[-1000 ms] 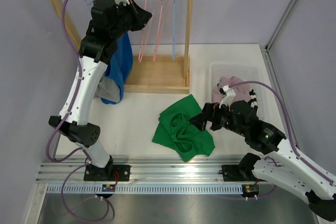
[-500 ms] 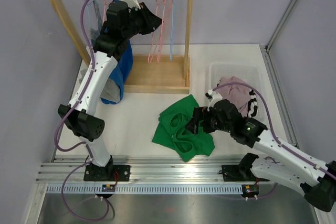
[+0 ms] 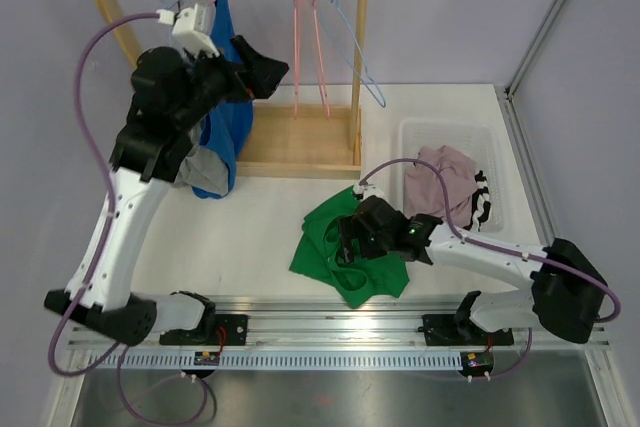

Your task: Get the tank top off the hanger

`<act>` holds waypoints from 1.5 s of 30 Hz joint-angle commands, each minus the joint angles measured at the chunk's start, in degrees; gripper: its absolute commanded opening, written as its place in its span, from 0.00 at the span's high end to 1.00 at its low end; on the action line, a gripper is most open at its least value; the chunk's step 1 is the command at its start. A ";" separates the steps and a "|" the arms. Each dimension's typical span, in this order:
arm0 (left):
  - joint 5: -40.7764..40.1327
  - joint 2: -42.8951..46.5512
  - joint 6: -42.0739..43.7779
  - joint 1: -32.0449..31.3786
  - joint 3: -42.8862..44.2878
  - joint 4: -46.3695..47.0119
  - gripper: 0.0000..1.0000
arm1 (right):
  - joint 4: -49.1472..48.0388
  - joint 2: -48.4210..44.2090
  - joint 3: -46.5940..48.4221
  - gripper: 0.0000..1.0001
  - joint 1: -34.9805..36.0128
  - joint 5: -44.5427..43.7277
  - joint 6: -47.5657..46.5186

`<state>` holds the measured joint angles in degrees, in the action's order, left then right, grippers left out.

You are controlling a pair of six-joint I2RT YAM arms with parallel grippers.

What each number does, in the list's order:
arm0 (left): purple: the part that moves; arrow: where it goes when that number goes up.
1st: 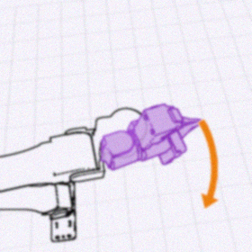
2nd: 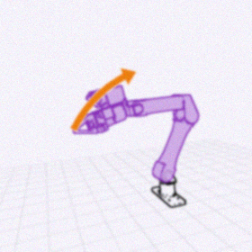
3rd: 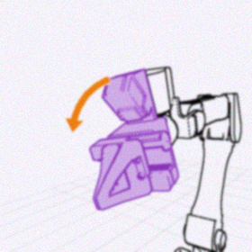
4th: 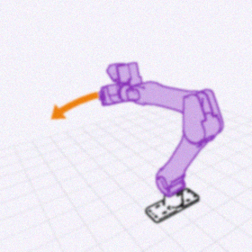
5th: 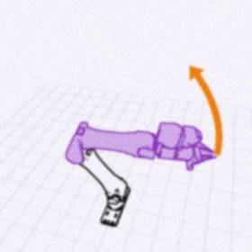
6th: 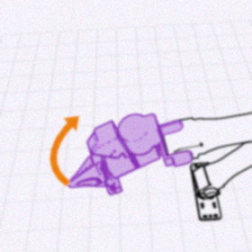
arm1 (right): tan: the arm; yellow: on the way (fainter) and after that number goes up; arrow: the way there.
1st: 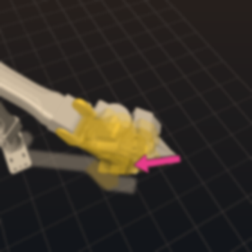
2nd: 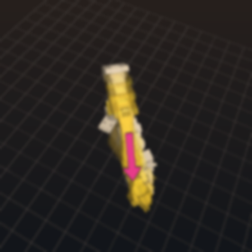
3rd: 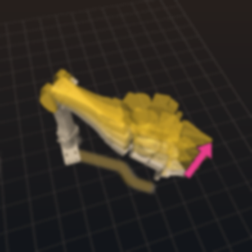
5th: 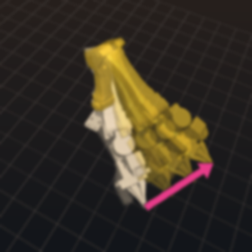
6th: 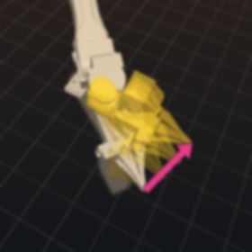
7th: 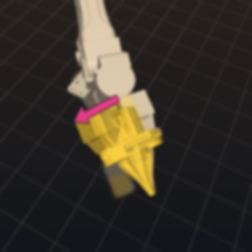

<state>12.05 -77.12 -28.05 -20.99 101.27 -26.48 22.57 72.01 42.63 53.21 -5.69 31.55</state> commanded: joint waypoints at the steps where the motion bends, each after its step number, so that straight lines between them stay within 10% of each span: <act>1: -4.48 10.30 2.30 -0.10 -4.76 1.34 0.01 | -2.00 5.23 3.68 0.00 2.76 -6.78 -1.14; 11: -11.88 29.21 6.43 -0.01 -14.08 -5.95 0.01 | 1.25 29.31 10.98 0.13 7.51 -8.81 -1.40; 12: -11.79 30.18 6.87 -0.10 -14.70 -6.56 0.01 | 1.34 29.85 11.94 0.45 7.87 -8.98 -1.67; 16: -16.61 34.49 9.41 -0.10 -18.20 -10.34 0.01 | 1.25 26.18 13.09 1.00 9.19 -11.35 -2.72; 29: -21.19 43.20 16.01 -0.10 -29.82 -13.24 0.01 | 15.74 -3.87 24.86 1.00 7.79 -32.17 -6.32; 45: -24.10 43.55 16.63 -0.10 -30.44 -13.77 0.01 | 31.93 -8.55 39.12 1.00 -5.99 -35.53 -16.08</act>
<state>-10.33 -34.17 -12.38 -21.06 70.63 -41.56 53.63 63.72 83.13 51.70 -41.21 18.46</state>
